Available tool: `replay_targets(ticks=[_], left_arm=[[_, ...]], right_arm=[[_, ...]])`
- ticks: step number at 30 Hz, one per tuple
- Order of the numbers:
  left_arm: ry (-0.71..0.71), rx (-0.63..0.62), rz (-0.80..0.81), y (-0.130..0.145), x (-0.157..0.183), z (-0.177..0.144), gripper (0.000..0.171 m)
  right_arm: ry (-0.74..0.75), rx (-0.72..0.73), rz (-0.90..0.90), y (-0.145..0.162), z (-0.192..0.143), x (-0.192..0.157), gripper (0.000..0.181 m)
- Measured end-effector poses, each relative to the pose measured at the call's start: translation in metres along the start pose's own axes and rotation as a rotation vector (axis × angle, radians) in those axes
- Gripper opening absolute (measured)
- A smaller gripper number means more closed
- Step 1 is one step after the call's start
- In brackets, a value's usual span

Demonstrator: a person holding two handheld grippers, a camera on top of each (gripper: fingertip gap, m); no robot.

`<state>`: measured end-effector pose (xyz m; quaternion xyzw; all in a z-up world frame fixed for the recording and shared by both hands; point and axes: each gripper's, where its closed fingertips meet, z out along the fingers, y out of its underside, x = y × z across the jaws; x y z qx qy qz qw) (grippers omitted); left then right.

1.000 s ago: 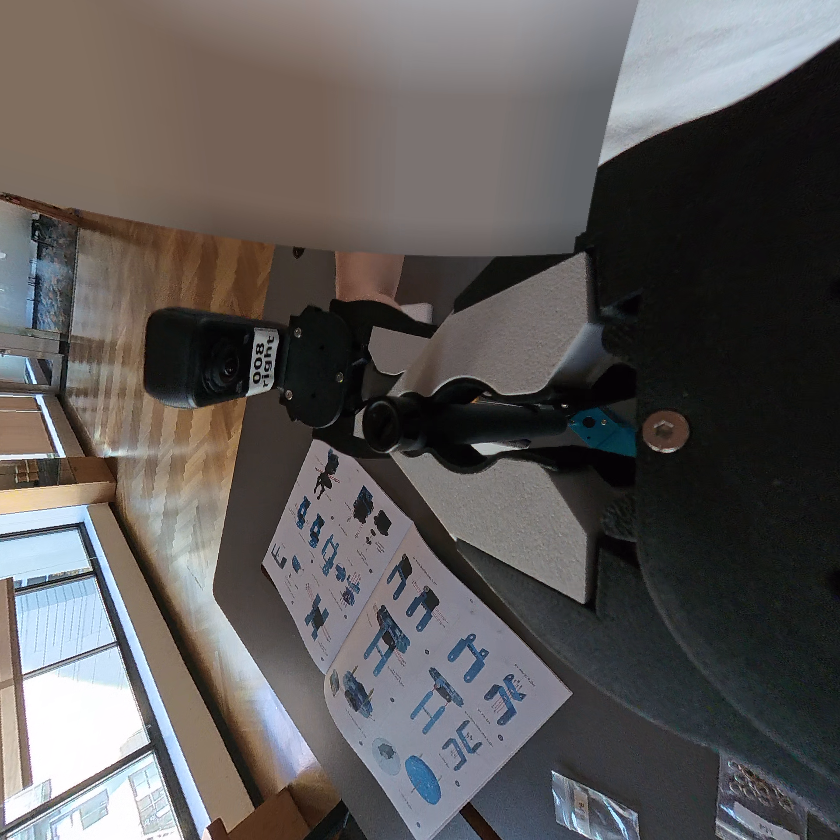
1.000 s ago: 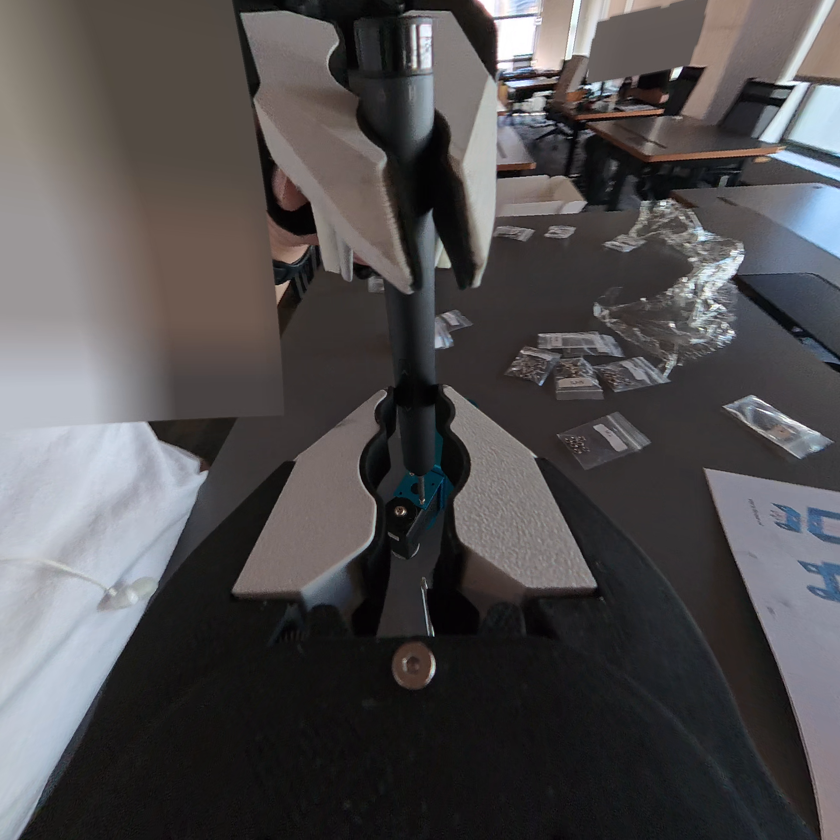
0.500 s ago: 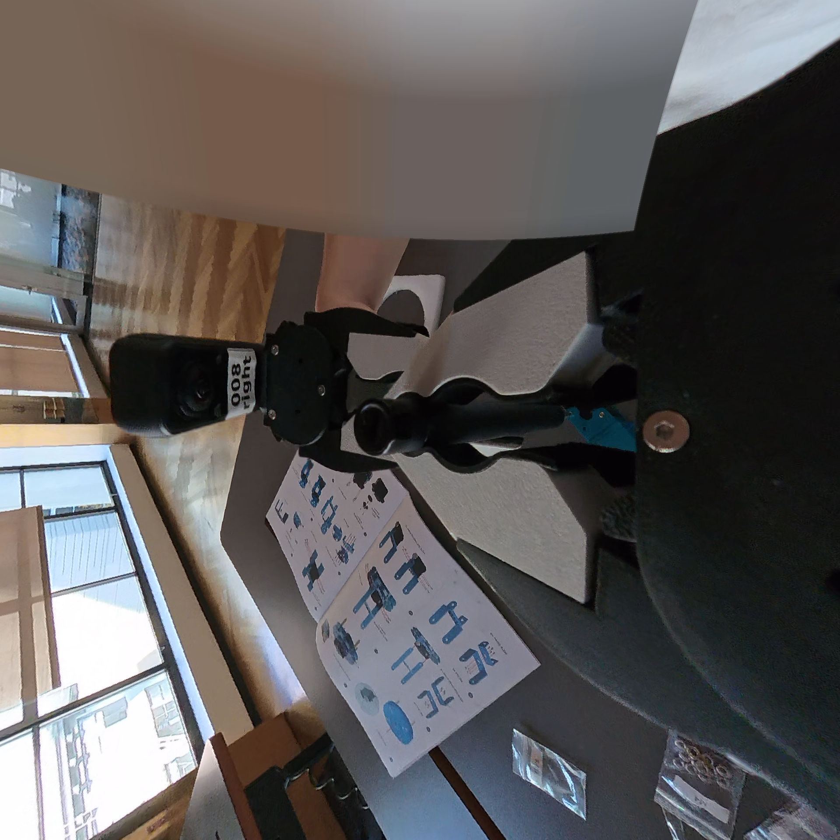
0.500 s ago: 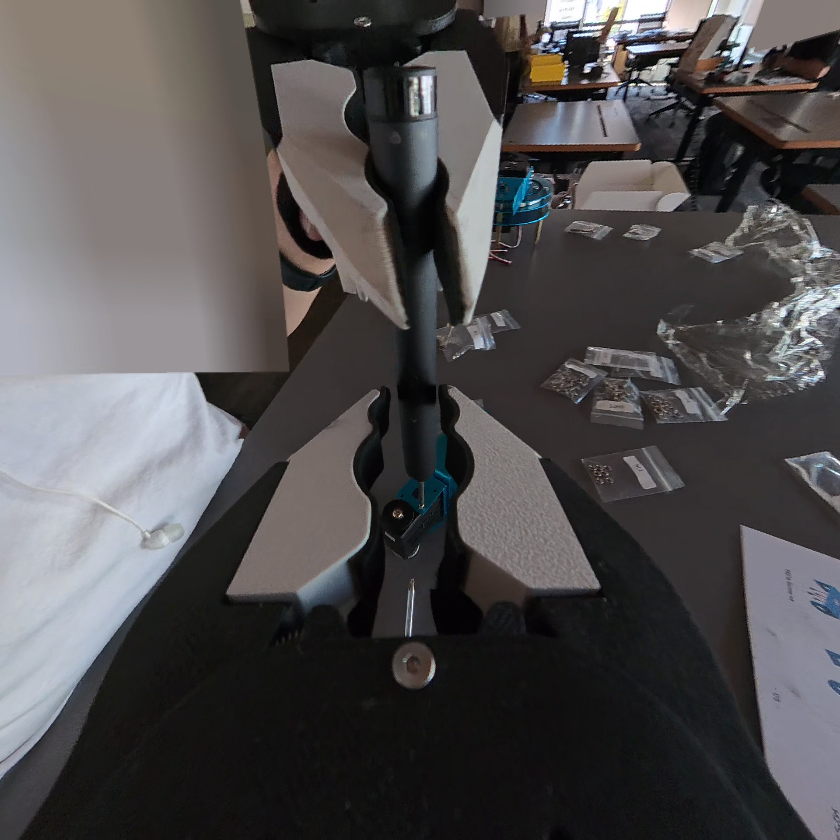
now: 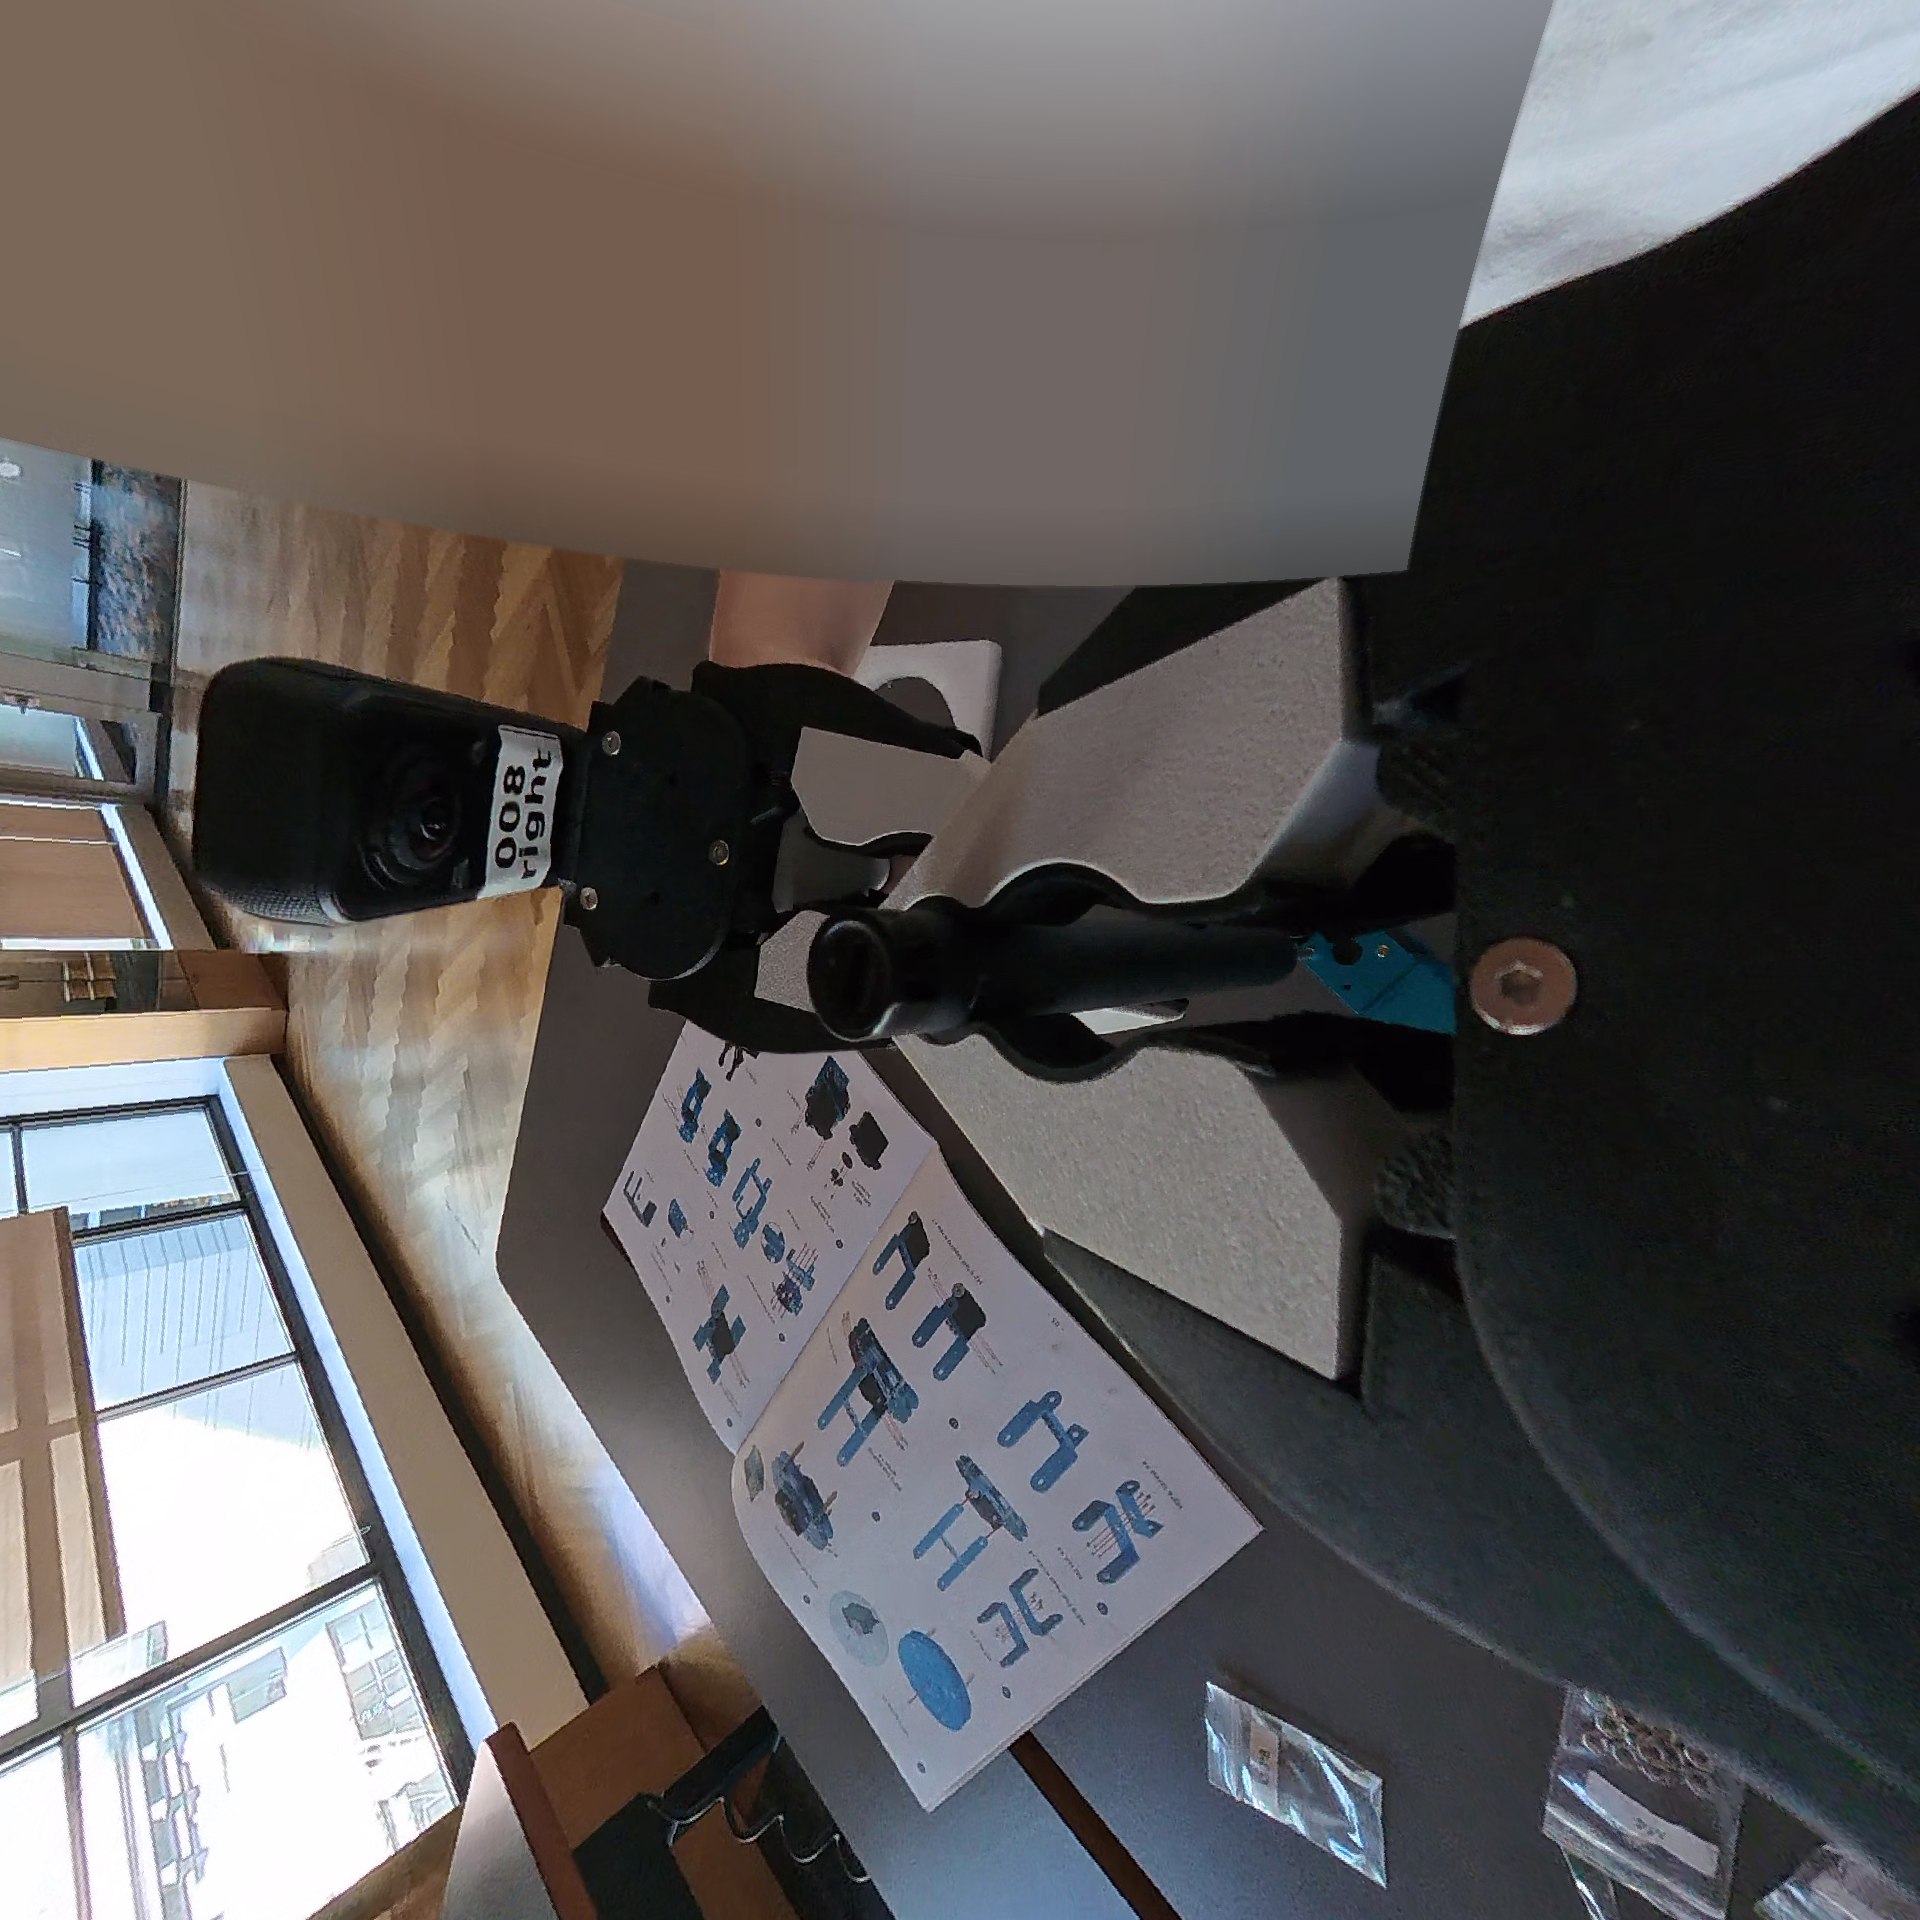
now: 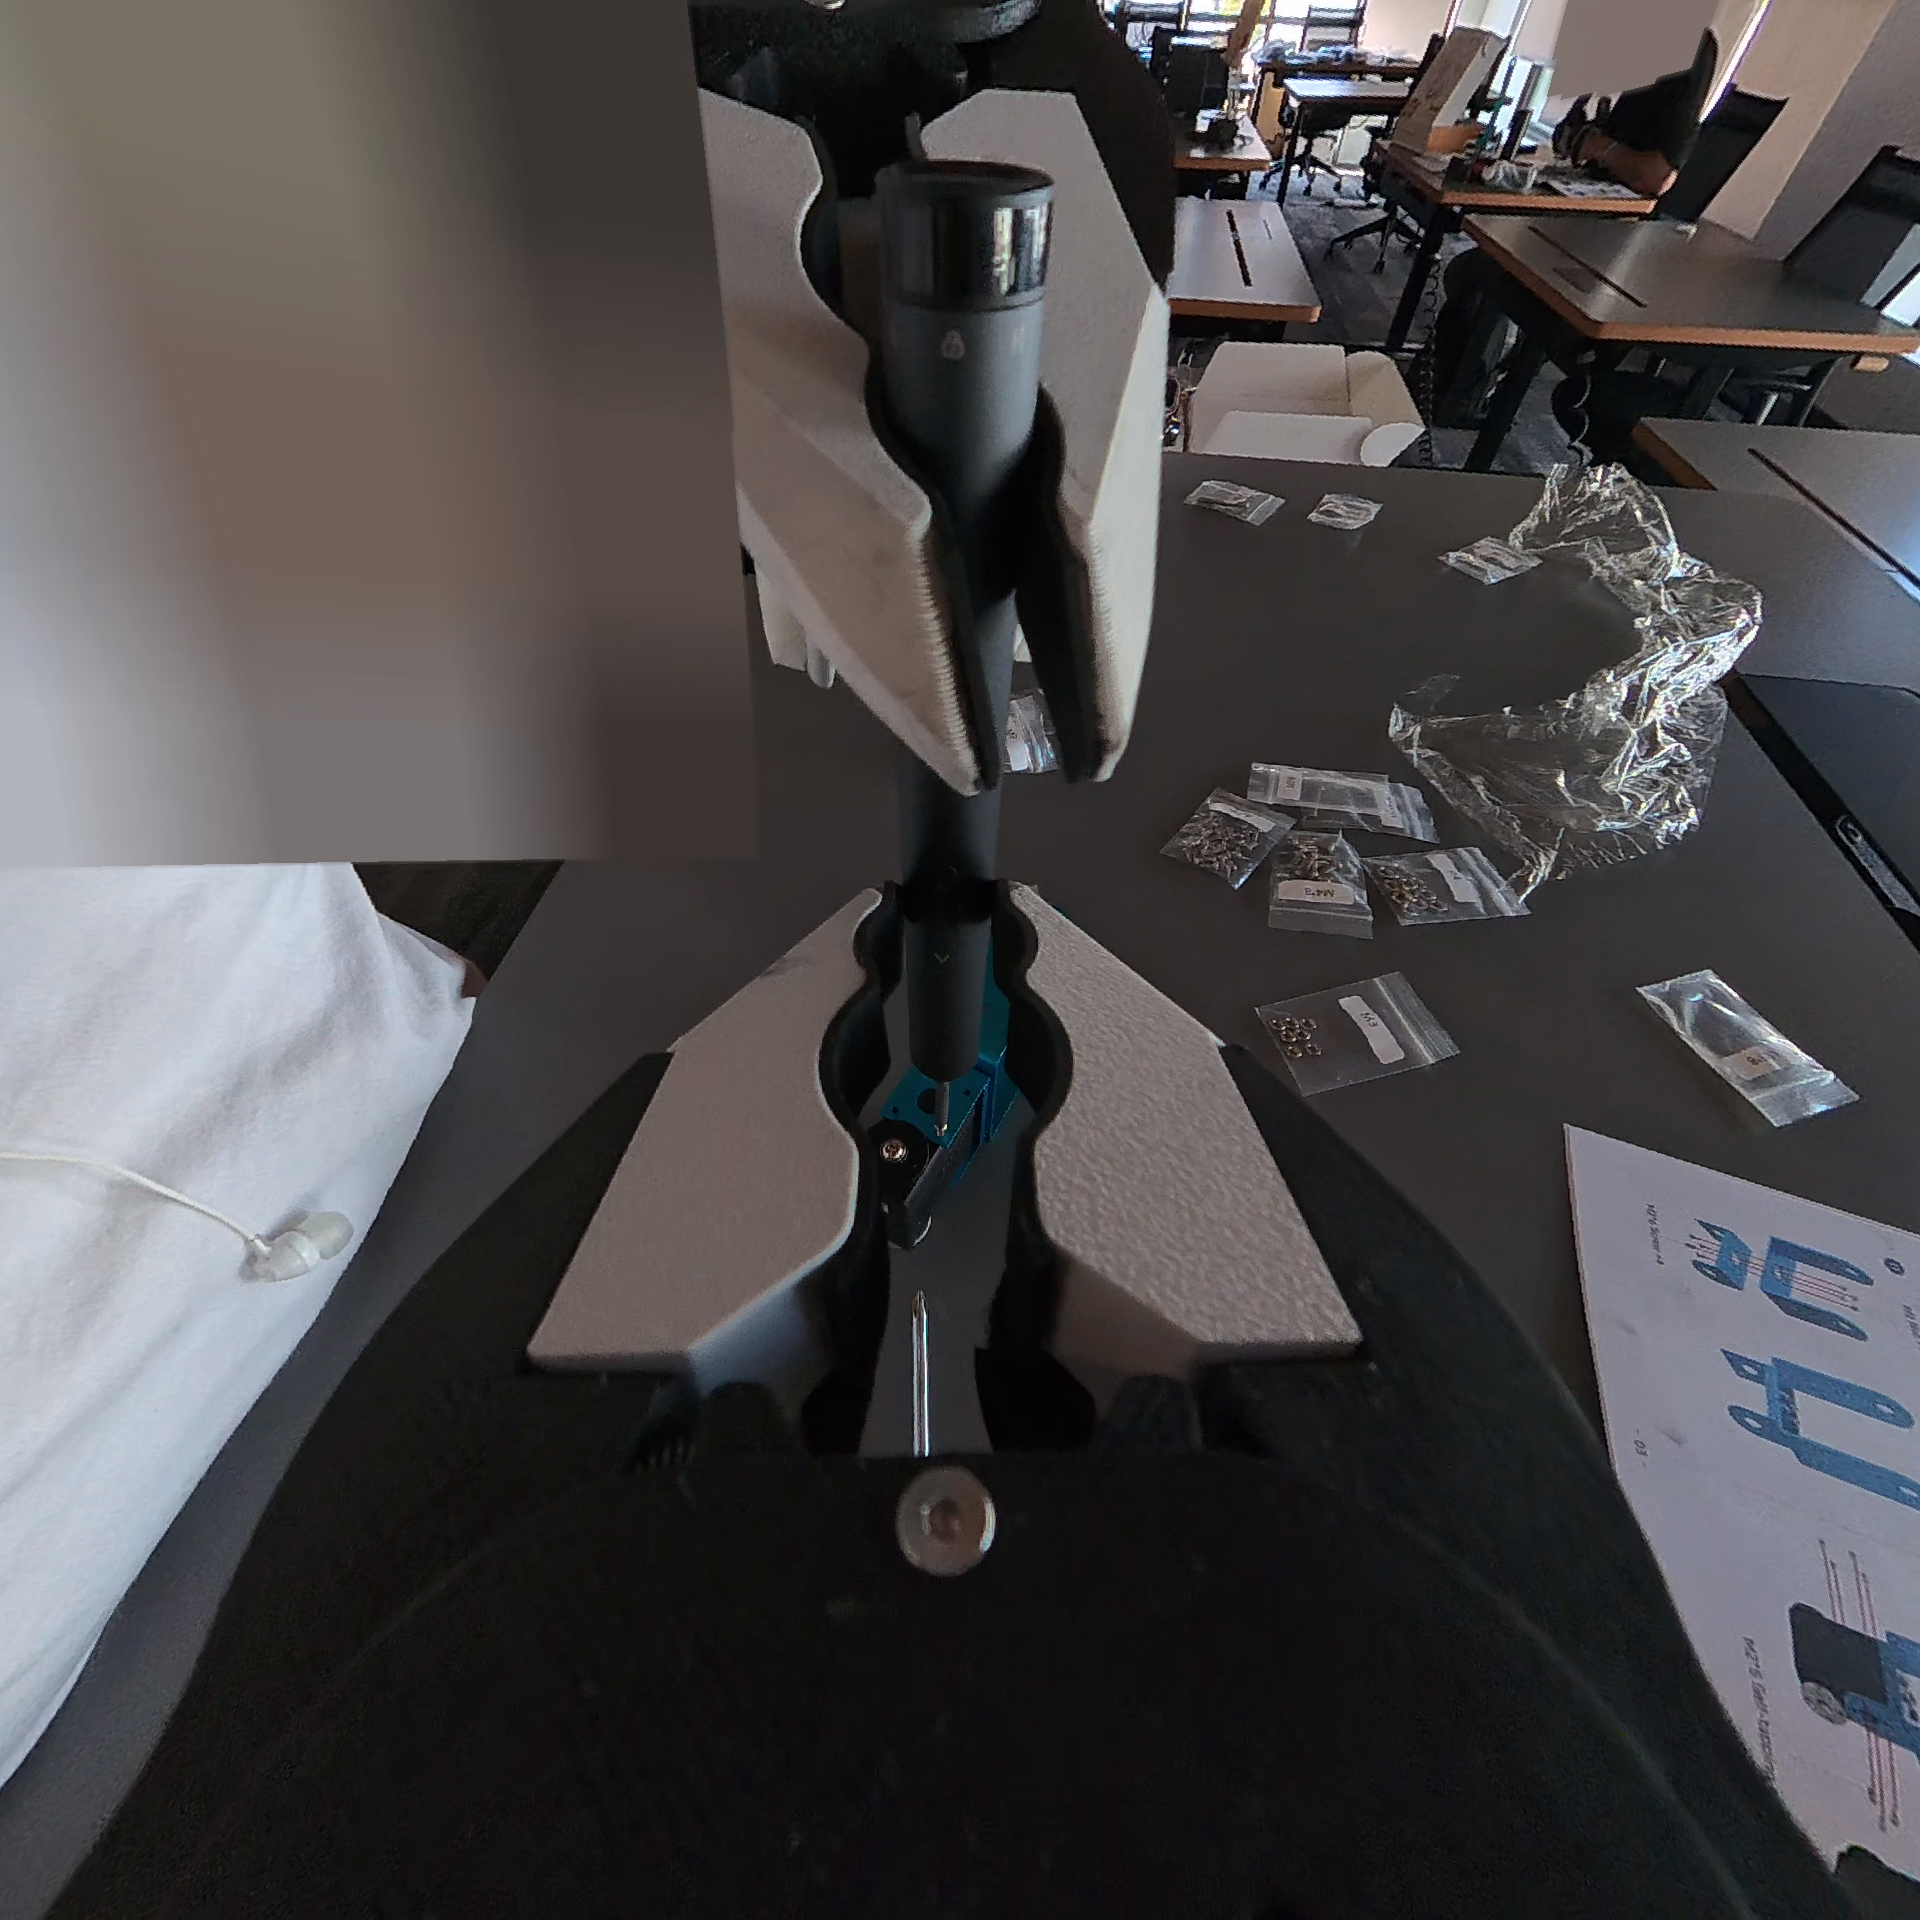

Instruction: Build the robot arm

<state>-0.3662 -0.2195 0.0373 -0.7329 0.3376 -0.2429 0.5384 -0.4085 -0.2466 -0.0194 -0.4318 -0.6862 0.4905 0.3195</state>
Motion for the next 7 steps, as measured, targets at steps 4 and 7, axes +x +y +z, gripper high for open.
replay_targets(ticks=[4, 7], left_arm=[[0.008, 0.005, -0.005, -0.0007, -0.0004, 0.0019, 0.009], [0.011, 0.001, -0.001, -0.0008, -0.0001, 0.0032, 0.009]], right_arm=[[0.012, 0.004, -0.002, 0.0003, -0.0010, 0.0007, 0.016], [0.020, 0.005, -0.011, 0.0005, -0.0018, 0.0009, 0.016]])
